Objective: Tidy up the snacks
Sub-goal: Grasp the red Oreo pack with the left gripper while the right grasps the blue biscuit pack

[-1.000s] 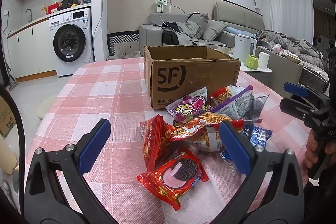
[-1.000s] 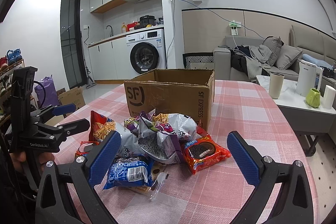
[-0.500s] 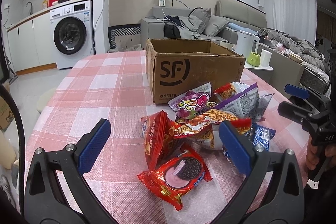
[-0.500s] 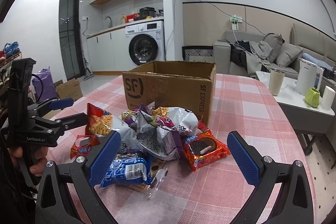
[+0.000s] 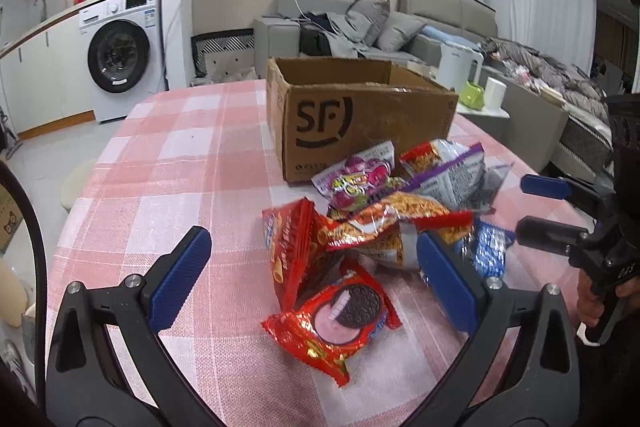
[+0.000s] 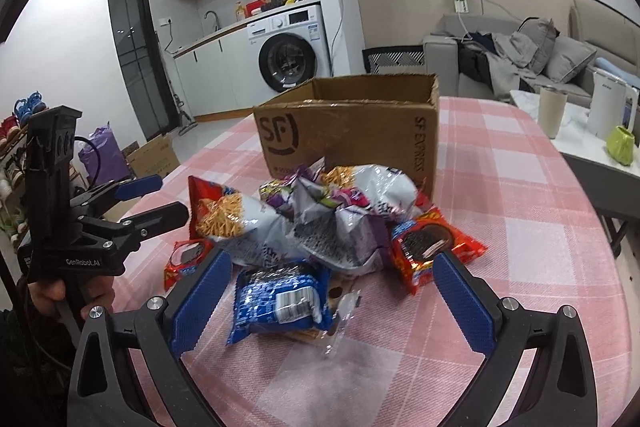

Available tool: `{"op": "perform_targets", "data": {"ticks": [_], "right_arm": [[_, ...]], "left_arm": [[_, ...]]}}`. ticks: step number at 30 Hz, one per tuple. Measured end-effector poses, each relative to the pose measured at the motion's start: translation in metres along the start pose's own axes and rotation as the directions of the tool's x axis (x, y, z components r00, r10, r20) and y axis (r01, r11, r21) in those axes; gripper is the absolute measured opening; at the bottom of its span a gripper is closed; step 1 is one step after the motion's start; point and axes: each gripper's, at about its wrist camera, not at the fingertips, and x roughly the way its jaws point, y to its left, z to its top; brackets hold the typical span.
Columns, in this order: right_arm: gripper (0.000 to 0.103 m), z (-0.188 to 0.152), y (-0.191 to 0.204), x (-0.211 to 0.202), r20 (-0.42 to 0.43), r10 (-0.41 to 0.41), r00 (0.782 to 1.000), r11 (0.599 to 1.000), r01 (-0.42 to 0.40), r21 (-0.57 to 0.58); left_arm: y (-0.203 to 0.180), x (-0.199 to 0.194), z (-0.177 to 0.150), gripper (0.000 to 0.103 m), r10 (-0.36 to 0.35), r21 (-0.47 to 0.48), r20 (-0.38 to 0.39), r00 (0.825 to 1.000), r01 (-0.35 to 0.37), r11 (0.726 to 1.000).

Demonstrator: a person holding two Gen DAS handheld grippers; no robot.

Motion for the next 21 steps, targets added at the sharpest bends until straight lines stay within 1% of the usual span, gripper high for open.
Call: {"op": "perform_targets", "data": {"ticks": [4,6,9,13,17,21], "right_arm": [[0.102,-0.004,0.008,0.008,-0.04,0.025,0.999,0.999,-0.025,-0.02],[0.102,-0.006,0.012,0.012,-0.063,0.032,0.998,0.999,-0.034,-0.028],[0.099,-0.01,0.018,0.02,-0.095,0.041,0.995,0.998,-0.045,-0.042],[0.099,-0.014,0.025,0.028,-0.12,0.043,0.992,0.997,-0.05,-0.061],[0.099,-0.015,0.025,0.035,-0.143,0.045,0.989,0.997,-0.054,-0.061],[0.098,-0.016,0.024,0.041,-0.16,0.046,0.986,0.996,-0.057,-0.063]], "left_arm": [[-0.003,-0.001,-0.003,0.102,-0.004,0.015,-0.024,1.0,0.005,1.0],[-0.003,0.001,-0.006,0.102,-0.024,0.011,-0.048,0.999,0.025,1.0],[-0.005,0.006,-0.011,0.102,-0.05,0.013,-0.087,0.995,0.052,0.999],[-0.007,0.01,-0.015,0.102,-0.049,0.034,-0.118,0.992,0.053,0.998],[-0.008,0.016,-0.019,0.102,-0.075,0.032,-0.158,0.985,0.081,0.996],[-0.01,0.024,-0.023,0.102,-0.073,0.043,-0.203,0.977,0.084,0.996]]}}
